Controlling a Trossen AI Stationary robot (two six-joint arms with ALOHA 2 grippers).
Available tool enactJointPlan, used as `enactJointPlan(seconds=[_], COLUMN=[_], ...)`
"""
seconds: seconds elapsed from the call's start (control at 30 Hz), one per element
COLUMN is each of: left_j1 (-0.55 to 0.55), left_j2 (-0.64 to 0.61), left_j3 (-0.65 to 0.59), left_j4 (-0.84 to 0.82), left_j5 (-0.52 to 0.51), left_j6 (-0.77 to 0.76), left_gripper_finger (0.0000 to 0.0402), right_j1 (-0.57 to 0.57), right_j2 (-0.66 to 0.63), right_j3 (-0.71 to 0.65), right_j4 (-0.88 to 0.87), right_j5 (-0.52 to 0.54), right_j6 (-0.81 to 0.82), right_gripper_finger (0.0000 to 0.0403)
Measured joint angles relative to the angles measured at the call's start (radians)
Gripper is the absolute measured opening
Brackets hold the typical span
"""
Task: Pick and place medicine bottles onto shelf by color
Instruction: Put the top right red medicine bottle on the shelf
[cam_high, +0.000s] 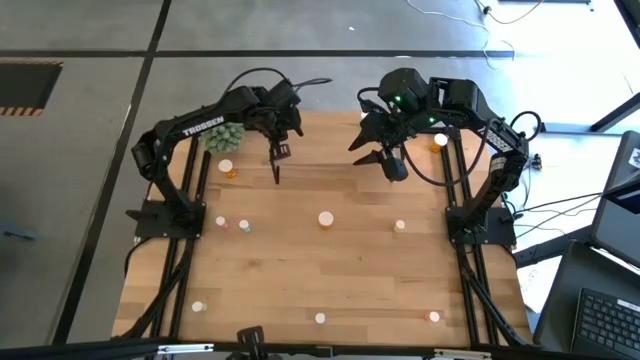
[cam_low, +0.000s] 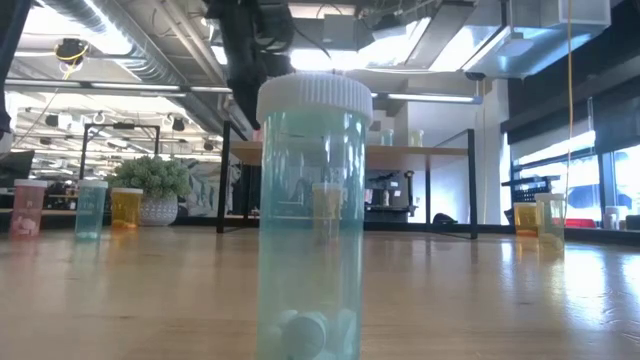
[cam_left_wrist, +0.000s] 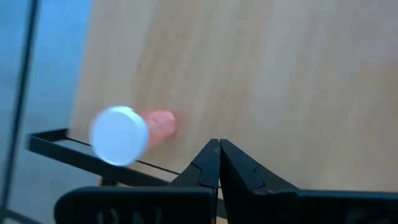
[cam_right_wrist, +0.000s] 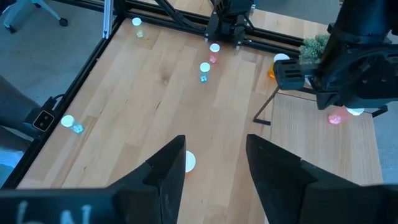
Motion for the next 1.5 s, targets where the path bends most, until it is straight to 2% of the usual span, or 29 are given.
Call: enactJointPlan(seconds=[0.67,1.5], left_j1=[0.014,0.034], left_j2=[0.000,0.000], left_j3=[-0.046,-0.046], left_j4=[0.055,0.103], left_j5=[-0.073,-0.079], left_j6=[0.049,0.095], left_gripper_finger=[0.0000,0.0000], right_j1=[0.000,0.000], right_j2=[0.000,0.000], right_j3=[0.000,0.000], right_j4=[0.004,0.016], right_j5=[0.000,0.000], right_j6=[-0.004,-0.004], right_gripper_finger=[0.0172,0.0172])
